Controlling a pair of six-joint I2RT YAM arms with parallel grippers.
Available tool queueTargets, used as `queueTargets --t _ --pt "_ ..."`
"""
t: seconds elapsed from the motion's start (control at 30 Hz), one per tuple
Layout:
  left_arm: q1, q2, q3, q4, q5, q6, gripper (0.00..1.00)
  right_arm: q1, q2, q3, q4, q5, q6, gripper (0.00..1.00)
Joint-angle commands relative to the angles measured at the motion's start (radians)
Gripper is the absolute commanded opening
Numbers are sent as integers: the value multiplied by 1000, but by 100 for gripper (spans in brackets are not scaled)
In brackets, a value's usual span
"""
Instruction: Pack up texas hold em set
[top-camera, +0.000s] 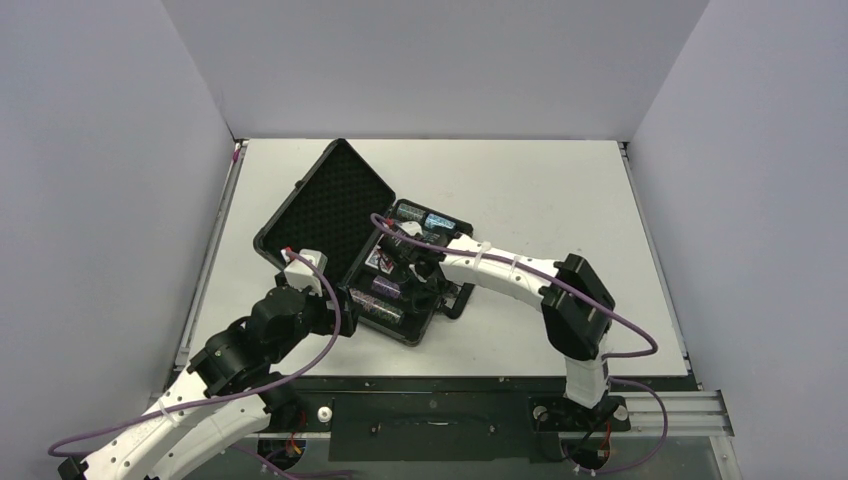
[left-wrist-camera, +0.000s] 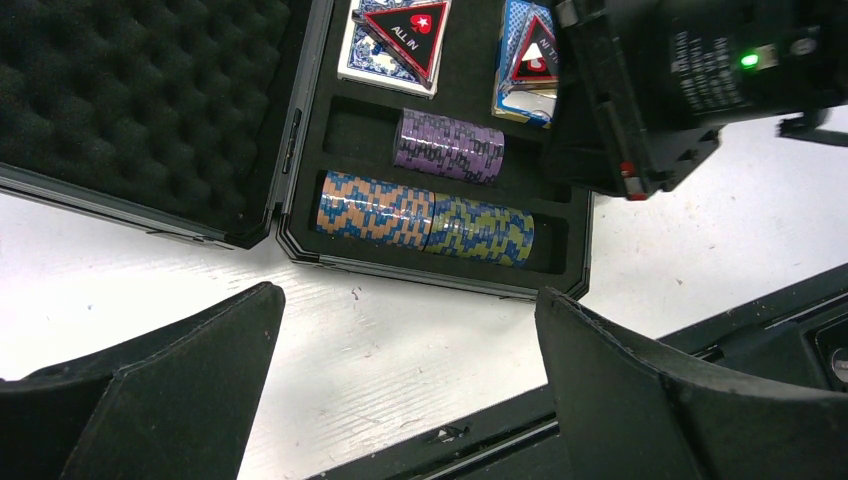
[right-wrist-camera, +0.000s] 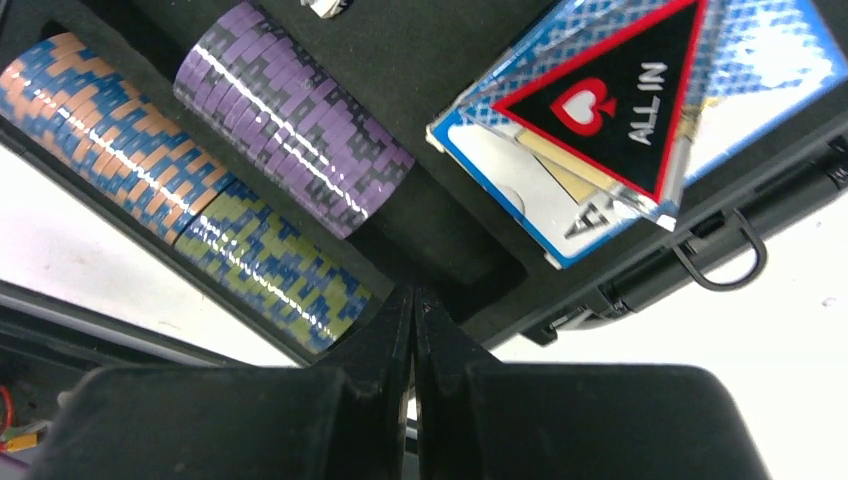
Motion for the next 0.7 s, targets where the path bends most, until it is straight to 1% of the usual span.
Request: queueTargets --t 0.0,0.67 --pt "-5 -6 48 18 -7 -8 96 -2 51 59 31 1 -19 0" --pt "-6 3 45 27 -1 6 96 -3 226 268 7 -24 -55 0"
